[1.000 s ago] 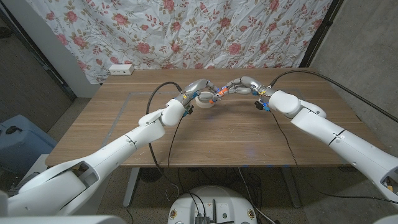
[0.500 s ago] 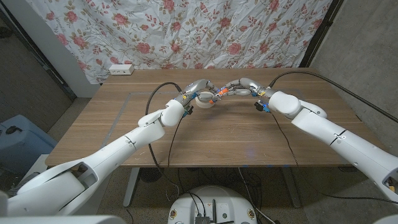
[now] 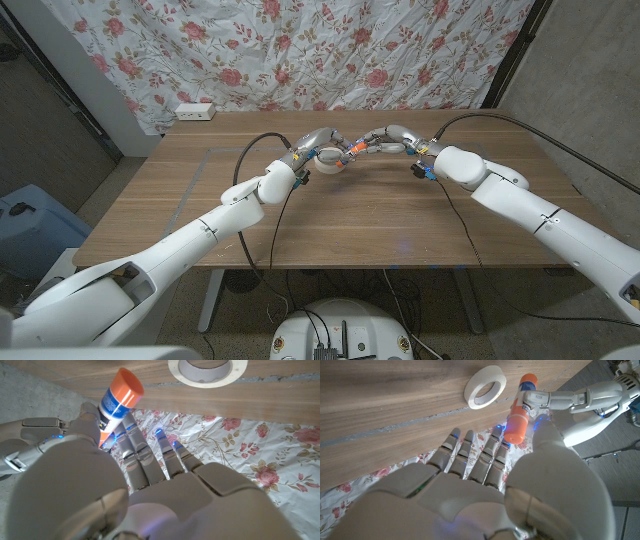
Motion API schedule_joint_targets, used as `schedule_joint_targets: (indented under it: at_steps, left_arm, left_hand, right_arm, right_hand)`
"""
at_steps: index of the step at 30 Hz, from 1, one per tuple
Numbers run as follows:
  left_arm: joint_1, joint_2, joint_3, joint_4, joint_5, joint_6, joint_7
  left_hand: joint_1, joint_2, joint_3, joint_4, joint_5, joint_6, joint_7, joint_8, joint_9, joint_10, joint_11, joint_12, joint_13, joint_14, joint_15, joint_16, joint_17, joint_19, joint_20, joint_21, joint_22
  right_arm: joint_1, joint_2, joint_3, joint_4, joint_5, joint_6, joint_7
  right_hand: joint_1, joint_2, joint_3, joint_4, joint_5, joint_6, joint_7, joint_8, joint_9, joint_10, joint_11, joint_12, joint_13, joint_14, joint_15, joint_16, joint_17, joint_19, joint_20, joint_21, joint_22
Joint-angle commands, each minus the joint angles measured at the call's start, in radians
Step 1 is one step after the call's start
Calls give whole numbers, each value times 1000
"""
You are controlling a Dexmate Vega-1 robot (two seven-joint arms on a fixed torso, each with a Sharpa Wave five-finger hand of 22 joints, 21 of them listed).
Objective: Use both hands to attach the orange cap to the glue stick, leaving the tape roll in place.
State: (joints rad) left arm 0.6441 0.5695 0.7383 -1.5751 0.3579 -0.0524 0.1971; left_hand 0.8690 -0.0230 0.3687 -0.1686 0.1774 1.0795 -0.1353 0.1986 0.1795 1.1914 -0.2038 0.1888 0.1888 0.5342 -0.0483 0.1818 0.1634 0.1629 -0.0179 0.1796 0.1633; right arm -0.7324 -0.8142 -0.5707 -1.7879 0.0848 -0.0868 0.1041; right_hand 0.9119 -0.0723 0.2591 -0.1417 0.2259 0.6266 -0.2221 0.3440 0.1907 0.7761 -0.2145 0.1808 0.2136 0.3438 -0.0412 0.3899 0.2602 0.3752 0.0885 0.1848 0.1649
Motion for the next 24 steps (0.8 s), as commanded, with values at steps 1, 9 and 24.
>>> schedule_joint_targets:
  at_steps: [1, 9, 24]
  left_arm:
    - [2, 3, -2, -1, 2, -5, -4]
    - [1, 5, -3, -3, 3, -3, -9]
    - [-2, 1, -5, 3, 6, 5, -2]
  left_hand:
    - [1, 30, 5, 7, 7, 112, -24, 8, 11, 19, -20, 4, 4, -3, -106, -1, 2, 8, -4, 5, 3]
    - [1, 30, 5, 6, 7, 111, -23, 8, 11, 19, -20, 4, 4, -3, -107, -1, 2, 8, -4, 5, 3]
    - [1, 30, 5, 6, 8, 113, -24, 8, 11, 19, -20, 4, 4, -2, -106, -1, 2, 8, -4, 5, 3]
  right_arm:
    - [-6, -9, 6, -11, 2, -14, 1]
    - [-4, -16, 8, -9, 6, -17, 10]
    - [20, -14, 5, 44, 29, 45, 59]
  right_hand:
    - [-11, -5, -6, 1, 12, -30, 0, -18, 2, -30, 0, -1, 0, -17, -46, -11, 1, -12, 5, -1, 4]
    - [-24, -17, -10, 1, 30, -88, 1, -54, 0, -102, 2, -3, -2, -53, -23, -34, -1, -32, 9, -1, 4]
    - [-123, -60, -58, 24, 120, -258, 3, -150, -4, -327, 55, -8, -17, -181, 72, -115, -9, -117, 32, -5, 4]
